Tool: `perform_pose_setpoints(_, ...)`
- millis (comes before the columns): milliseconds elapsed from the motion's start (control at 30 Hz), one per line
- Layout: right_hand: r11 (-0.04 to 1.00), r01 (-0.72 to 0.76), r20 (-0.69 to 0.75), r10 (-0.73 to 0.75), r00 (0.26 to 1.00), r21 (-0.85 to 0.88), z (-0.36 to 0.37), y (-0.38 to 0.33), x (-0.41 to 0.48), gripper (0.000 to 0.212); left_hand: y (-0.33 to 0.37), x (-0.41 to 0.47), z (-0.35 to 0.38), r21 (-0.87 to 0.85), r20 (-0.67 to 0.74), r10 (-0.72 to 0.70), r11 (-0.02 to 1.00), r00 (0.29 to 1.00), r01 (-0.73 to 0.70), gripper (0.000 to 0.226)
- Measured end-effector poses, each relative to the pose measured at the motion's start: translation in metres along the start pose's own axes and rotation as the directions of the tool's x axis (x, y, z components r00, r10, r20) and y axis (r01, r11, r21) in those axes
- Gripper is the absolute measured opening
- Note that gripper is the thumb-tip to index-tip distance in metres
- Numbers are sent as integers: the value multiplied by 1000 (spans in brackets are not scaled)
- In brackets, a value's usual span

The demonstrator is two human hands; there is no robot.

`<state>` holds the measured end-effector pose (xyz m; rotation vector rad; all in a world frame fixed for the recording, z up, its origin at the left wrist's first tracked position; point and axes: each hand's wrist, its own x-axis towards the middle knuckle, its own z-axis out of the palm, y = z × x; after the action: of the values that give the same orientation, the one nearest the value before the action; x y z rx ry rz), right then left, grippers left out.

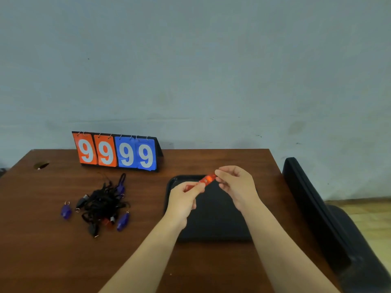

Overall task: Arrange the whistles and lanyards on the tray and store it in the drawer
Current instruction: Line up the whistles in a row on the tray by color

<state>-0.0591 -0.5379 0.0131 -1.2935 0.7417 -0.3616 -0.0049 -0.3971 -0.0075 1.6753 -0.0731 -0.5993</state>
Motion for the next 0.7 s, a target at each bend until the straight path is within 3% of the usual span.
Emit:
perform_pose_setpoints(167,990,-106,25,104,994,92,-2,-7,8,11,0,-5,6,111,166,-19,994,986,0,16)
perform_pose_setpoints(433,992,-125,28,125,992,16,9,-3,25,12,-1,2,2,119,149,-42,993,988,24,17)
perform_pose_setpoints(567,978,-205,39,203,978,33,20,16,36,12,-12,8,0,31,108,-132,991,985,130,20)
perform_pose_setpoints(700,910,-408,-1,409,913,69,36,50,50,18,-33,18,-2,-88,15,-337,937,941,337,17)
